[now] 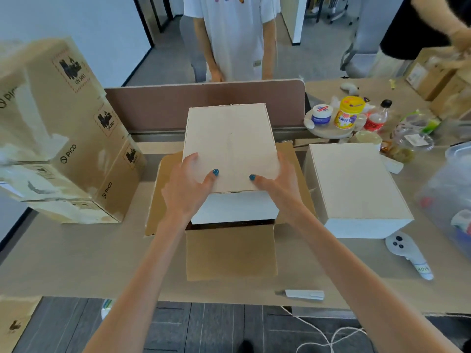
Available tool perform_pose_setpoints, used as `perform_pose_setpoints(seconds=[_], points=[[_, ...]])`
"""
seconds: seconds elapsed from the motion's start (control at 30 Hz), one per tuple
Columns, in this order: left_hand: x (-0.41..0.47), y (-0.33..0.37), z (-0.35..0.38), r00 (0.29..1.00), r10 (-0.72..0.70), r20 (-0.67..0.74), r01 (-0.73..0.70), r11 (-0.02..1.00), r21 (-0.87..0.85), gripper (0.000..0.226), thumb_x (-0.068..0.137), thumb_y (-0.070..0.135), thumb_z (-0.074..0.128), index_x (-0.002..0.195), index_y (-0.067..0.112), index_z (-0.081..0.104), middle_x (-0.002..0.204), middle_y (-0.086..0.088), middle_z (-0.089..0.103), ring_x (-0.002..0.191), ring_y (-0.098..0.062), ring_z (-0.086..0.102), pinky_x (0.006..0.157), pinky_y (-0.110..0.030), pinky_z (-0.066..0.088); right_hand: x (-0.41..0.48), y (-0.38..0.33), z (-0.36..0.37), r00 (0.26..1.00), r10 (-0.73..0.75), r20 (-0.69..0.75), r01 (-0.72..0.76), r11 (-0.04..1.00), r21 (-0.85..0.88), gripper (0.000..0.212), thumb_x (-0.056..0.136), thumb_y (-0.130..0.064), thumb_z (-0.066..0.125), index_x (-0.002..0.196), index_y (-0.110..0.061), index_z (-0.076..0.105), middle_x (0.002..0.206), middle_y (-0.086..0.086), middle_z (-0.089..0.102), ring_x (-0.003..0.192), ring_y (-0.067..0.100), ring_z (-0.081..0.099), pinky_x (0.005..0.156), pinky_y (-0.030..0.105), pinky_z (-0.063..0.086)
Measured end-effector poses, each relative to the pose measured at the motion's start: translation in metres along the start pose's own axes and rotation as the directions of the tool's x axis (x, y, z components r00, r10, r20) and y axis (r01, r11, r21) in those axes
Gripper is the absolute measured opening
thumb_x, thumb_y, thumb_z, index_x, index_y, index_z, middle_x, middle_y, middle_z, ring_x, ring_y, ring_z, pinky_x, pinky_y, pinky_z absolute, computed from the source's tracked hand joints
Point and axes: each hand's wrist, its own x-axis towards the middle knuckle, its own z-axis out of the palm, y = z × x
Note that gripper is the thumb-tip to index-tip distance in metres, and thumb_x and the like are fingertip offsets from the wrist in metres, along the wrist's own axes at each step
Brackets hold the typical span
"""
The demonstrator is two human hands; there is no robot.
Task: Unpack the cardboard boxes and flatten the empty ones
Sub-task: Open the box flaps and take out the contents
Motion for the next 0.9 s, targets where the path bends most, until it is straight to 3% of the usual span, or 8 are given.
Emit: perform_pose_setpoints(seconds=[0.13,0.3,0.37,0.47,0.57,0.77,0.9], points=[[-0.006,0.042,-0.013,0.997,0.068,-0.035,-0.067,0.997,0.049,0.061,0.091,0.055,0.060,0.144,0.030,0.044,0.146,0.004,0.047,0.133,-0.019,0.044,0.102,-0.042,0.039,-0.003,-0.021,-0.032,0.998,-0.065,-0.022,0.066,0.996,0.058,0.080,0.049,-0.054,0.073,0.121,-0.031,0.046,0.122,-0.001,0.055,0.116,0.023,0.052,0.097,0.048,0.049],[-0.015,0.100,-0.008,0.988,0.151,-0.034,-0.149,0.987,0.061,0.061,0.093,0.054,0.058,0.145,0.029,0.041,0.148,0.002,0.044,0.131,-0.022,0.047,0.102,-0.042,0.041,-0.003,-0.036,-0.092,0.990,-0.117,-0.082,0.129,0.980,0.149,0.064,0.061,-0.028,0.080,0.119,-0.020,0.055,0.117,0.002,0.060,0.110,0.020,0.058,0.091,0.036,0.052],[-0.018,0.124,0.003,0.982,0.183,-0.036,-0.181,0.982,0.054,0.061,0.092,0.054,0.059,0.145,0.029,0.042,0.146,0.000,0.046,0.129,-0.024,0.048,0.101,-0.042,0.042,-0.003,-0.033,-0.117,0.985,-0.127,-0.114,0.145,0.975,0.169,0.064,0.059,-0.030,0.080,0.117,-0.022,0.057,0.117,0.003,0.062,0.108,0.019,0.060,0.091,0.039,0.053],[-0.025,0.157,0.026,0.977,0.214,-0.011,-0.214,0.977,0.025,0.059,0.093,0.051,0.060,0.144,0.027,0.043,0.146,-0.001,0.045,0.128,-0.022,0.048,0.094,-0.033,0.040,-0.002,-0.023,-0.155,0.980,-0.103,-0.168,0.132,0.976,0.172,0.068,0.056,-0.035,0.079,0.119,-0.025,0.057,0.119,0.004,0.060,0.111,0.020,0.058,0.094,0.042,0.051],[-0.033,0.183,0.056,0.973,0.230,0.033,-0.230,0.973,0.015,0.057,0.093,0.051,0.059,0.143,0.029,0.044,0.147,0.001,0.045,0.130,-0.022,0.047,0.097,-0.036,0.040,0.000,-0.008,-0.194,0.977,-0.071,-0.201,0.104,0.981,0.161,0.071,0.052,-0.042,0.078,0.118,-0.028,0.056,0.120,0.006,0.058,0.110,0.021,0.057,0.095,0.044,0.050],[-0.051,0.222,0.120,0.961,0.235,0.147,-0.236,0.972,-0.009,0.057,0.092,0.054,0.058,0.142,0.030,0.045,0.146,0.002,0.047,0.131,-0.022,0.046,0.102,-0.039,0.039,0.000,0.033,-0.262,0.978,-0.010,-0.209,0.046,0.984,0.171,0.070,0.058,-0.037,0.081,0.121,-0.025,0.054,0.125,0.009,0.056,0.108,0.019,0.060,0.090,0.037,0.053],[-0.062,0.230,0.155,0.942,0.278,0.190,-0.280,0.960,-0.016,0.068,0.084,0.066,0.055,0.137,0.024,0.052,0.131,0.002,0.061,0.117,-0.019,0.057,0.098,-0.036,0.046,-0.001,0.057,-0.291,0.975,0.018,-0.221,0.017,0.988,0.153,0.064,0.064,-0.028,0.081,0.121,-0.017,0.055,0.119,0.009,0.060,0.104,0.020,0.063,0.081,0.029,0.055]])
